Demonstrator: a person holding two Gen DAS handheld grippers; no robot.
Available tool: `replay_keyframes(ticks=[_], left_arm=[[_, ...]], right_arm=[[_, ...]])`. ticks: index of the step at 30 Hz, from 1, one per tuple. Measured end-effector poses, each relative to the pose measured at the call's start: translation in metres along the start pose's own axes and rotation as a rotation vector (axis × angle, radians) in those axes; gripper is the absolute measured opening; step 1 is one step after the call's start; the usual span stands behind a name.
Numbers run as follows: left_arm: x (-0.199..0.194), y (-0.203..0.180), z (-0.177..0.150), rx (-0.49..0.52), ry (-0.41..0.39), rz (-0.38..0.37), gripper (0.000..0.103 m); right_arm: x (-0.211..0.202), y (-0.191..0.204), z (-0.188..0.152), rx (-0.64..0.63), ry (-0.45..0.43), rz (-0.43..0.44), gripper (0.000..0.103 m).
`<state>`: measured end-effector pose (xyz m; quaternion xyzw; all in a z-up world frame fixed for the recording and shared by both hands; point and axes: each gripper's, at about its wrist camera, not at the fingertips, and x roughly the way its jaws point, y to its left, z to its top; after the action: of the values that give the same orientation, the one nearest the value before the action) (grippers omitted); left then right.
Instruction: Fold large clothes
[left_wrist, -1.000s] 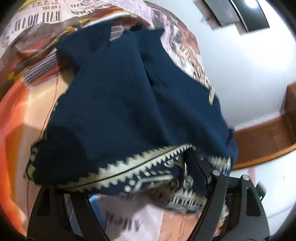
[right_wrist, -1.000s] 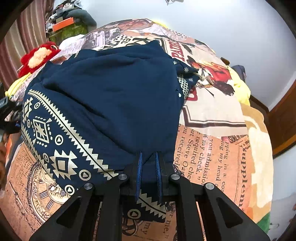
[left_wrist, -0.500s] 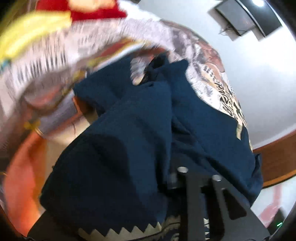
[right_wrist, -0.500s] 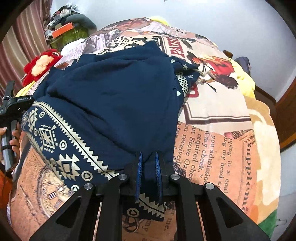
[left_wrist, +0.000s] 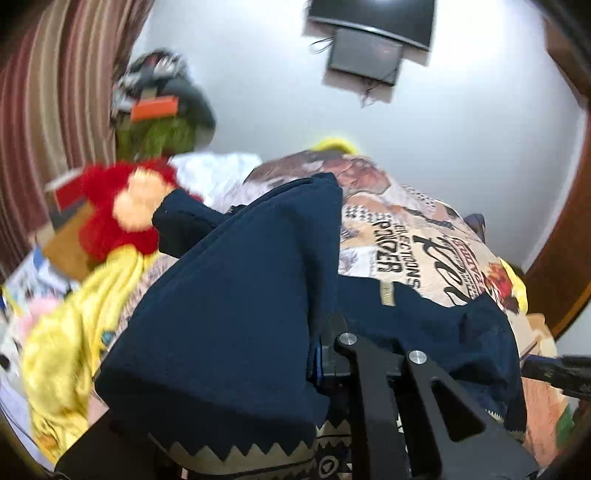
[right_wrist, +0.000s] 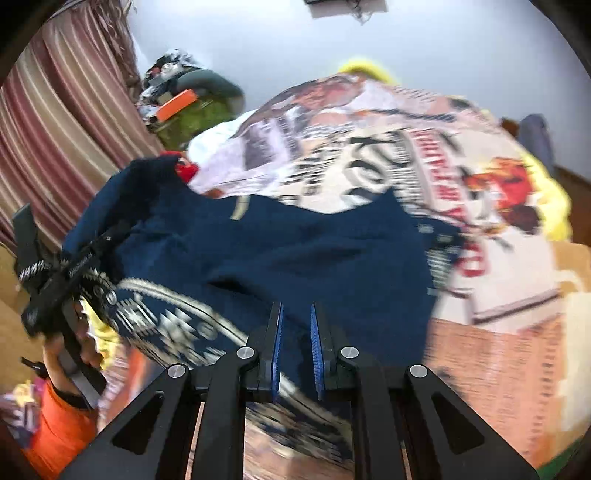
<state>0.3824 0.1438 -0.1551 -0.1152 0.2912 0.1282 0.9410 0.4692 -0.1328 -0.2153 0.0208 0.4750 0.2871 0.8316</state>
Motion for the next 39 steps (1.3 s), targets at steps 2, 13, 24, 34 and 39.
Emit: replay_keyframes(ticks=[2, 13, 24, 34, 39], left_arm=[[-0.004, -0.011, 0.002, 0.051, -0.023, 0.015, 0.014], [-0.013, -0.052, -0.004, 0.236, -0.084, 0.049, 0.013], [-0.025, -0.113, -0.003, 0.371, -0.133, -0.049, 0.013], [-0.031, -0.165, 0.037, 0.347, -0.071, -0.22, 0.013], [-0.043, -0.203, 0.047, 0.366, -0.104, -0.285, 0.013]], right_arm=[[0.019, 0.018, 0.007, -0.024, 0.024, 0.033, 0.009], [0.088, -0.013, 0.024, 0.053, 0.026, -0.087, 0.009], [0.029, -0.028, 0.011, -0.02, -0.068, -0.258, 0.009], [-0.036, -0.08, -0.046, 0.104, -0.007, -0.183, 0.009], [-0.059, -0.087, -0.077, 0.118, 0.004, -0.184, 0.009]])
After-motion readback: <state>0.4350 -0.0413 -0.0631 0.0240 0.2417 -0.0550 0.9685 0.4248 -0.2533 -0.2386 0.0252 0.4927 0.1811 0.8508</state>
